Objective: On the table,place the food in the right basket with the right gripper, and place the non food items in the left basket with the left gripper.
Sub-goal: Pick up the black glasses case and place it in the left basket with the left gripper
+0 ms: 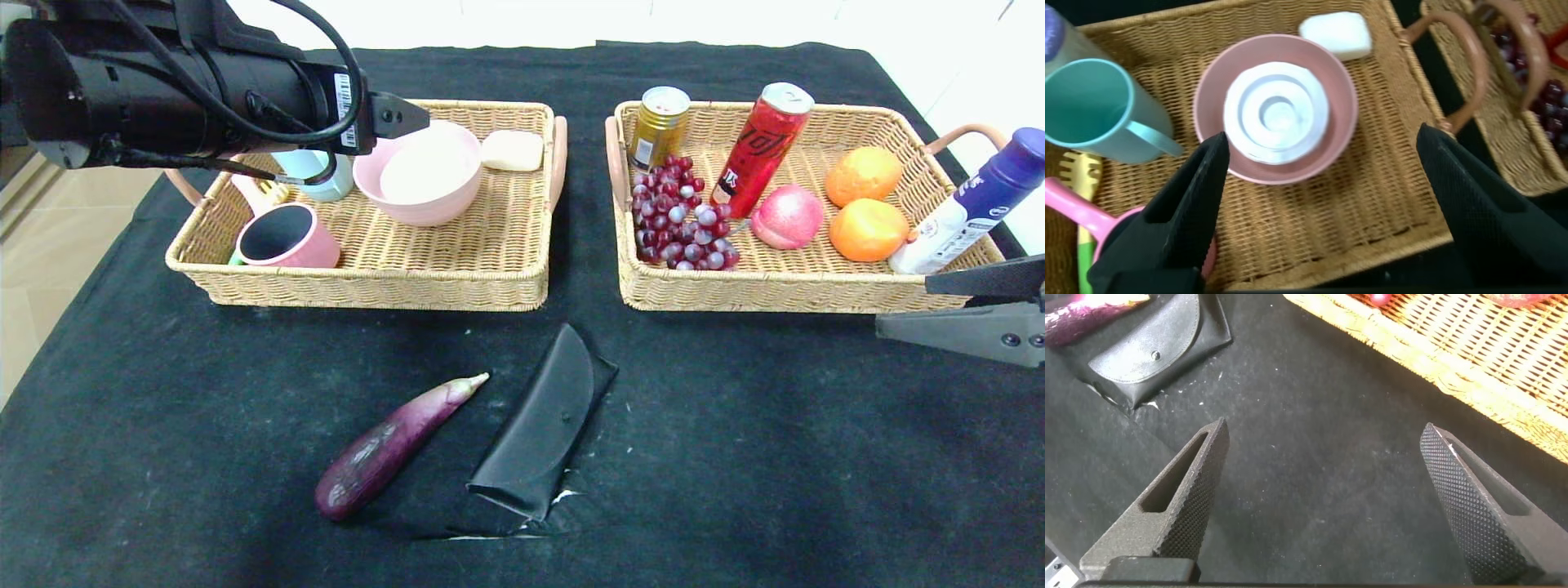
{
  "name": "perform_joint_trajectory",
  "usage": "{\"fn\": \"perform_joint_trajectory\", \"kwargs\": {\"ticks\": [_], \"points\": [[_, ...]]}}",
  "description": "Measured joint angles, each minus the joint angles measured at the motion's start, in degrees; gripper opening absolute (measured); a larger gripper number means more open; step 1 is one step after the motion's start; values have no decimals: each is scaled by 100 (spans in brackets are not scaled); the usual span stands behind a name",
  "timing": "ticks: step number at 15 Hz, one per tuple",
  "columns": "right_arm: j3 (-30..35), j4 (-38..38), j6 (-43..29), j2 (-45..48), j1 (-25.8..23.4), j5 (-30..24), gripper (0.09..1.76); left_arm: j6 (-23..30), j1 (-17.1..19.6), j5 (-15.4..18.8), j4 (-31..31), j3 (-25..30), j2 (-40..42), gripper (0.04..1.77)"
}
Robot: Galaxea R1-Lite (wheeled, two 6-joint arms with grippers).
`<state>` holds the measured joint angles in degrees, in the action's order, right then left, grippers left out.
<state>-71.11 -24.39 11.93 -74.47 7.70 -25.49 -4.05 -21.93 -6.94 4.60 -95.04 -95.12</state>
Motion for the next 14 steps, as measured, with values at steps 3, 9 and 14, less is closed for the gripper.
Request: {"fn": "perform_joint_trajectory", "kwargs": {"ticks": [3,9,14], "points": [[0,1,0,-5,0,6,171,20,-351,-17,4,295,157,168],[-15,1,0,-13,-7,5,171,80,-1070,-91,469,791,345,170],[-17,1,2,-13,-7,5,171,254,-1765,-458,1303,868,364,170]]}}
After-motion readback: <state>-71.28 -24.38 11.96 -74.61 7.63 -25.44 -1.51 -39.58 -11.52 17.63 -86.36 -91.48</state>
